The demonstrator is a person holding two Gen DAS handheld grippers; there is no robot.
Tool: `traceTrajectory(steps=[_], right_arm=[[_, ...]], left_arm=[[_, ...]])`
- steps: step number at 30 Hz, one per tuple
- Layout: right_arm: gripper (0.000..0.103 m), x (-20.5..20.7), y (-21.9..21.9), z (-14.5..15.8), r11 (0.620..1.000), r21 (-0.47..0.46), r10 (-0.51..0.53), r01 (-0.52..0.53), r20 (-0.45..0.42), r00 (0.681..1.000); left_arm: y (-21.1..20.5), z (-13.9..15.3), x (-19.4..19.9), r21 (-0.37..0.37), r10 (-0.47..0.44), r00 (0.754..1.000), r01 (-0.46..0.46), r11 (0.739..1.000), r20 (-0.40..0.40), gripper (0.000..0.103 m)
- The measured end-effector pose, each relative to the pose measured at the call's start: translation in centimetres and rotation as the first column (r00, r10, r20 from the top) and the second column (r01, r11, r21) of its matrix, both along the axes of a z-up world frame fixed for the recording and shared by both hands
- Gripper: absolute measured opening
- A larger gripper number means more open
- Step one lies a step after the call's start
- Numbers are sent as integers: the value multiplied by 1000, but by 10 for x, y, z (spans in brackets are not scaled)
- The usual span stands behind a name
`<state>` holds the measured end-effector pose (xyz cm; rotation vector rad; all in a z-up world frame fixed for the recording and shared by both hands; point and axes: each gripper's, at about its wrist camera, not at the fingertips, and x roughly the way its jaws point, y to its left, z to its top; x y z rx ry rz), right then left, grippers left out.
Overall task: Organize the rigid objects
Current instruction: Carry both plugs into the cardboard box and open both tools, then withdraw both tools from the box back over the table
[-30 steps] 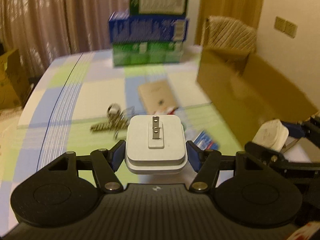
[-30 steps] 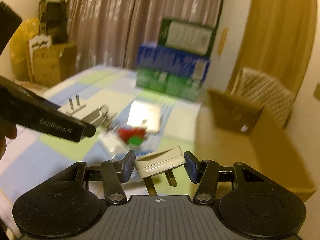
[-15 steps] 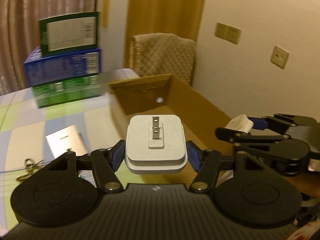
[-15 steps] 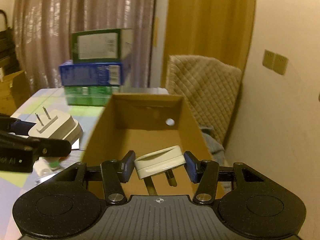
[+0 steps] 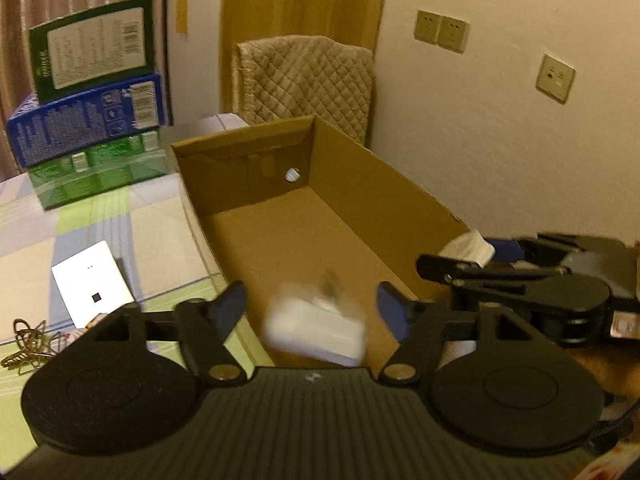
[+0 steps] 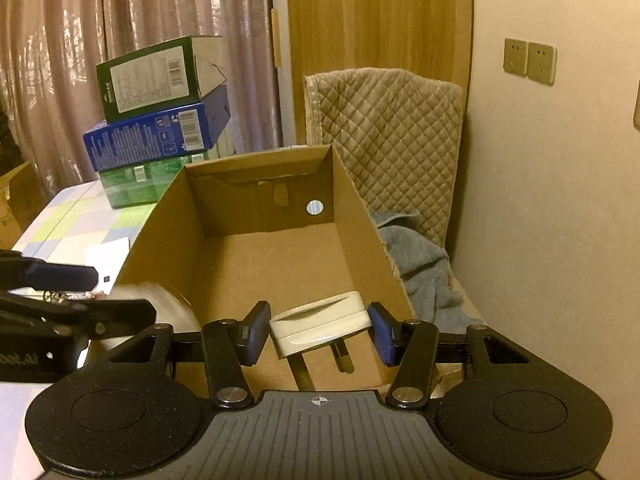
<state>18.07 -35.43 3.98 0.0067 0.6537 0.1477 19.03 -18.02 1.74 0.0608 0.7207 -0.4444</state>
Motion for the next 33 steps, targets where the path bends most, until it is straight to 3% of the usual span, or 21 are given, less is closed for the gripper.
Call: traceTrajectory(steps=[18,21,28,33], right_arm=[[50,6,6,4,999,49,23,-23,1,1000],[59,2,9,11,999,33,32,-33,36,999],[65,-28,13,32,998,61,13,-17,67,998],[67,-68,37,40,994,85,62,-68,78,995]], left_arm=[[58,16,-25,-15,117,993,-117,993,15,70],[67,19,-31,-11,133,991,-133,991,21,70],[102,27,-54,1,195,980,-195,981,38,70],[131,30,-75,12,248,968,-249,969,40,70]])
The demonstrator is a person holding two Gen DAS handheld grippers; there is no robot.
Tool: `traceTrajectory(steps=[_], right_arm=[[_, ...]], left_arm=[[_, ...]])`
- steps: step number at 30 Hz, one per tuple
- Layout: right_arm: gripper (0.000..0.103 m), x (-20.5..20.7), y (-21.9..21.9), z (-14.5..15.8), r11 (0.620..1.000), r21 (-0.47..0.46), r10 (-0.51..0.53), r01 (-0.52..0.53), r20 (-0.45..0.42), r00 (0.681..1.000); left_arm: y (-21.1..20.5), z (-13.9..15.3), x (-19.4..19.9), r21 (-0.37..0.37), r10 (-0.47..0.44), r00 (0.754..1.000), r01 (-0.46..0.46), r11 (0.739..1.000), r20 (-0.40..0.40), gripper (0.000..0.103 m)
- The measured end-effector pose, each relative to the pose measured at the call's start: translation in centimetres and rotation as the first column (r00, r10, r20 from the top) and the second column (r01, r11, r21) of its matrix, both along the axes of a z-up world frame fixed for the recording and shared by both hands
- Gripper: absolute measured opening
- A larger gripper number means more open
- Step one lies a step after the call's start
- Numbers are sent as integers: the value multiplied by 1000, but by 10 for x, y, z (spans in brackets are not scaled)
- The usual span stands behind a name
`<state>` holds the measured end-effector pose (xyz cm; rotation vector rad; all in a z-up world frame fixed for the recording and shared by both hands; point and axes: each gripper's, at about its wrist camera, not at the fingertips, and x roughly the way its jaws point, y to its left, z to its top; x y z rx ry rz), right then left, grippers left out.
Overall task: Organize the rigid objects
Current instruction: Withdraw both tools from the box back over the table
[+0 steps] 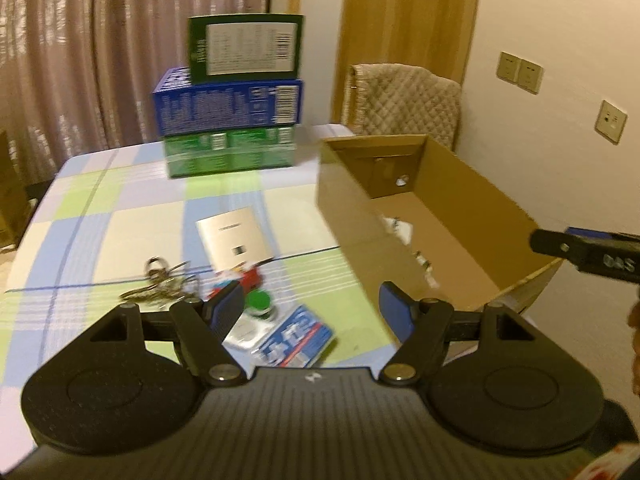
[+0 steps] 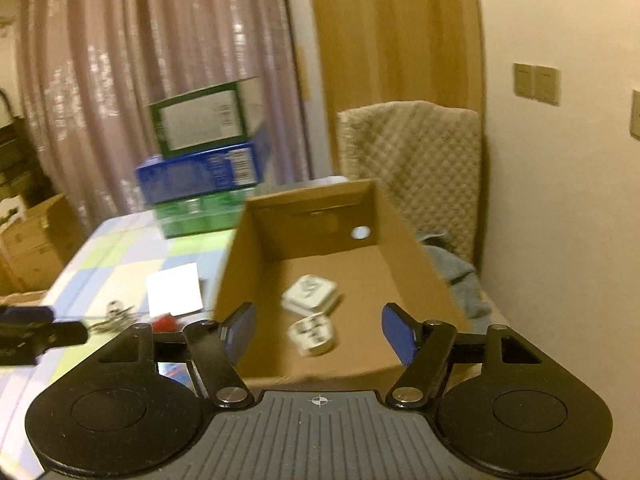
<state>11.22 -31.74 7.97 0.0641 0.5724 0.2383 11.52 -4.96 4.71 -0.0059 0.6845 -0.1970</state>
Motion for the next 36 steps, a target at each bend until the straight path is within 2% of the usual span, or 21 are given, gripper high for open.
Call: traceTrajectory(steps=[5,12,21,31,36], right_arm=[[69,-36,35,1,998,-7,65,-65,9,998],[70,-64,72,-4,988,-17,153,-153,-9,988],[71,-76,107,-20,964,-41,259,-261,-48,965],[76,-58,148,-49,925,-100,358,-366,-90,929],[86,-34,168,-68,915,-128,372,-383,-105,922]], left_arm=[[31,-2,-25,18,57,998,-57,998,-10,70],[74,-8,-57,33,145,989,-144,989,-27,70],[95,-6,-61,27,176,984,-176,984,-21,70],[108,-21,-42,51,169,985,-167,985,-41,71],[119,-35,-22,67,158,985,-154,986,-65,71]])
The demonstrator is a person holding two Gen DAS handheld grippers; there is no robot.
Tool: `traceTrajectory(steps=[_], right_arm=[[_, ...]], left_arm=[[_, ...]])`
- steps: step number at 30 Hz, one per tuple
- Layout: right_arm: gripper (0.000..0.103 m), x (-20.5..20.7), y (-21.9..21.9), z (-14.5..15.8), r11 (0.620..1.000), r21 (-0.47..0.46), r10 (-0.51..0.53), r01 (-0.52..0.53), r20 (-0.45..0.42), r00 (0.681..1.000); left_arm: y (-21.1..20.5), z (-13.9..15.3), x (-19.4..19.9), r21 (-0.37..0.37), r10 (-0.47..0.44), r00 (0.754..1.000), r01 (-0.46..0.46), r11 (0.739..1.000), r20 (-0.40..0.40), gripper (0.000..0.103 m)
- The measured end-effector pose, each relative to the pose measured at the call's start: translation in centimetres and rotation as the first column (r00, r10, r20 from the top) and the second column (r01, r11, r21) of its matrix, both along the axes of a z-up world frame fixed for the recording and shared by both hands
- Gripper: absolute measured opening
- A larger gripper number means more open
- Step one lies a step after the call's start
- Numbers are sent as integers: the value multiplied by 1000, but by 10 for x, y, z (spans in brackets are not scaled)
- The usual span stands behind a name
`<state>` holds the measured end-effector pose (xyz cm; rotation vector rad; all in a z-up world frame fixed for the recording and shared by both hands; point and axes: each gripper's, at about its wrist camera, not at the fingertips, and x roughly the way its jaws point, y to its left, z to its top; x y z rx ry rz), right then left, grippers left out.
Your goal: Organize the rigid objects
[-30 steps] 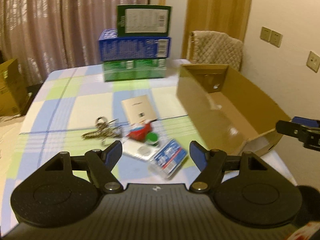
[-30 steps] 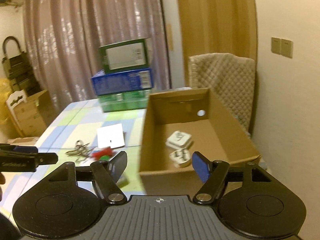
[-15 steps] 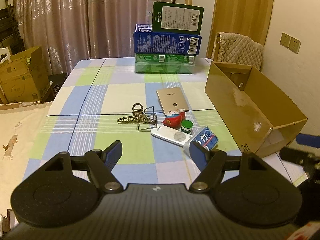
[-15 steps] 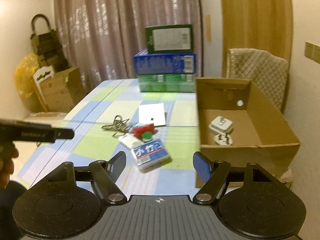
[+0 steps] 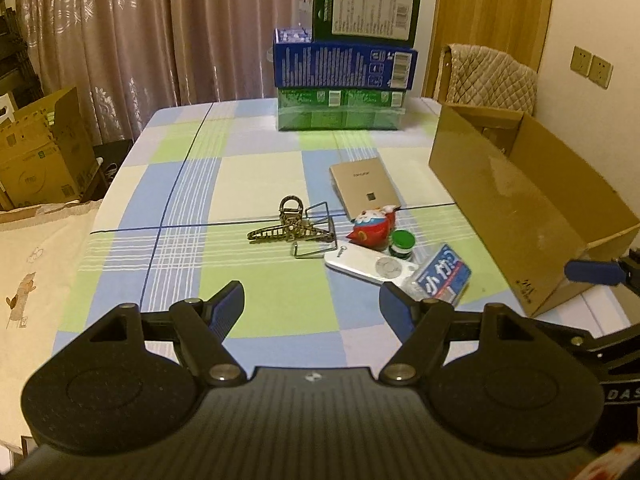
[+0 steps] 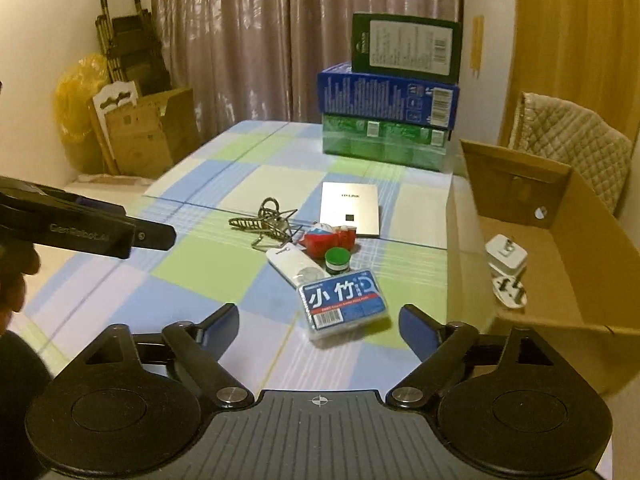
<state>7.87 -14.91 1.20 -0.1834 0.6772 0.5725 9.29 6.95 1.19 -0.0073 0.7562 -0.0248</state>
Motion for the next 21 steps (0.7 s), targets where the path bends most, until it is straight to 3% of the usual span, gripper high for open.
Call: traceTrajectory(steps=[12,21], right_arm=[[91,82,29,-61,993,-116,-7,-1,-68,998],[93,117,39,-91,986,-163,10,-29,-121,993]], left_arm=[[20,-42,50,-24,-39,998,38,999,-48,71],[24,-66,73,-51,-48,997,45,998,-68,72]])
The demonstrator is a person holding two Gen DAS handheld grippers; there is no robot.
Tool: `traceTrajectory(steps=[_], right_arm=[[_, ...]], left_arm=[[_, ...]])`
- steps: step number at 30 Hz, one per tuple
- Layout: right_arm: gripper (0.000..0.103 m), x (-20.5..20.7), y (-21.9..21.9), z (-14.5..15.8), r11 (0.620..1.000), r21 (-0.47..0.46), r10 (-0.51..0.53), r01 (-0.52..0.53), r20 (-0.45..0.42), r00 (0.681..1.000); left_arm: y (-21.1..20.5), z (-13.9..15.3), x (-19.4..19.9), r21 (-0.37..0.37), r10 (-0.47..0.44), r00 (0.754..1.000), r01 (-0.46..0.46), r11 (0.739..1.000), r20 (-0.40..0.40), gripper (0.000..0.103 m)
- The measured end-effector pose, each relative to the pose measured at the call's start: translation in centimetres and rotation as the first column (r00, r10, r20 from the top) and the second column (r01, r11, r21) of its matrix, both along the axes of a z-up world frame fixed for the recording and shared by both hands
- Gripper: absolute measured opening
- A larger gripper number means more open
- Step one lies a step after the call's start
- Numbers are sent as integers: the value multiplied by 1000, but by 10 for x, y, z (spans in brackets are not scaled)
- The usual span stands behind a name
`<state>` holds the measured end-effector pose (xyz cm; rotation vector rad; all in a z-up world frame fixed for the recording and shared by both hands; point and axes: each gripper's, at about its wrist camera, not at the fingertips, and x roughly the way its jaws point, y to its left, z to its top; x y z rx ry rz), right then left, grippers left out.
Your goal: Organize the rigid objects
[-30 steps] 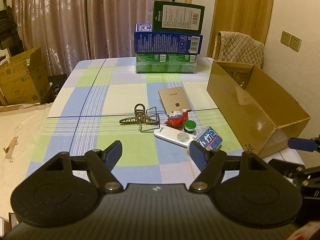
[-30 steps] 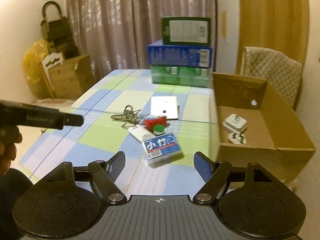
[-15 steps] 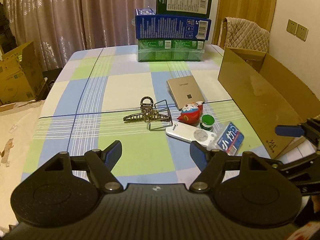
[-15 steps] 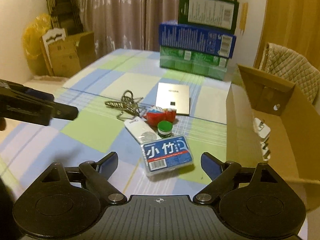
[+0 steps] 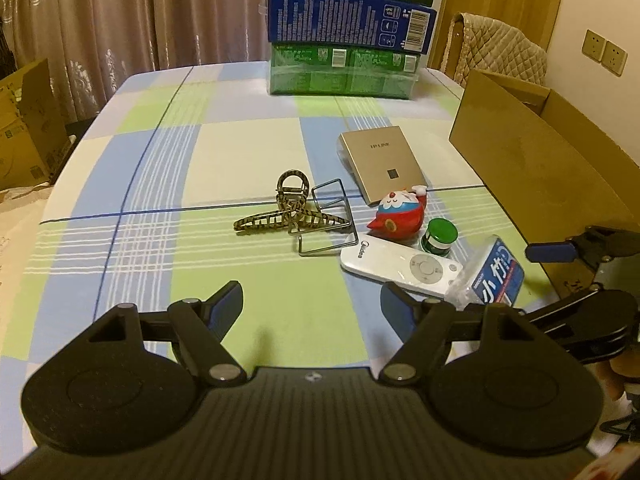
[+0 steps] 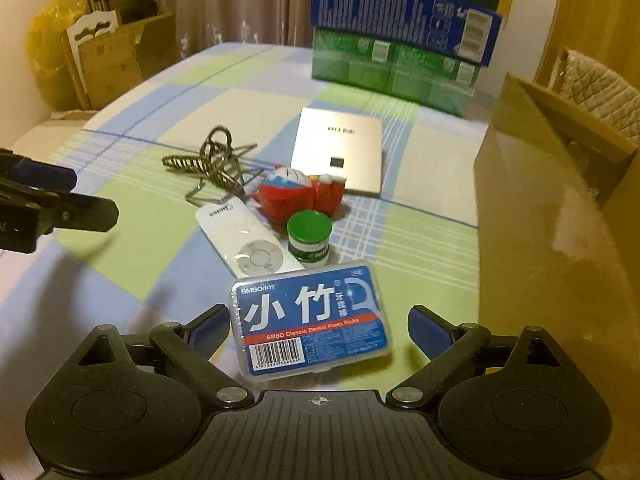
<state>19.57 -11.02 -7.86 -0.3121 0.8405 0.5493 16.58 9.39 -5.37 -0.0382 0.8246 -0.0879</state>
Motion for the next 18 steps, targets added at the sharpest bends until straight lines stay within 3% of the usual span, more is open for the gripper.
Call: traceTrajectory(steps=[10,18], right_arm=[[91,18,-6,-12,997,70,-8,16,-113,994],[88,12,-10,-8,996,50,-69,74,-87,994]], left_arm=[[0,-10,10,-15,-15,1000,15,1000,-7,72],[4,-15,10,1,-23,1000,23,1000,-17,73]])
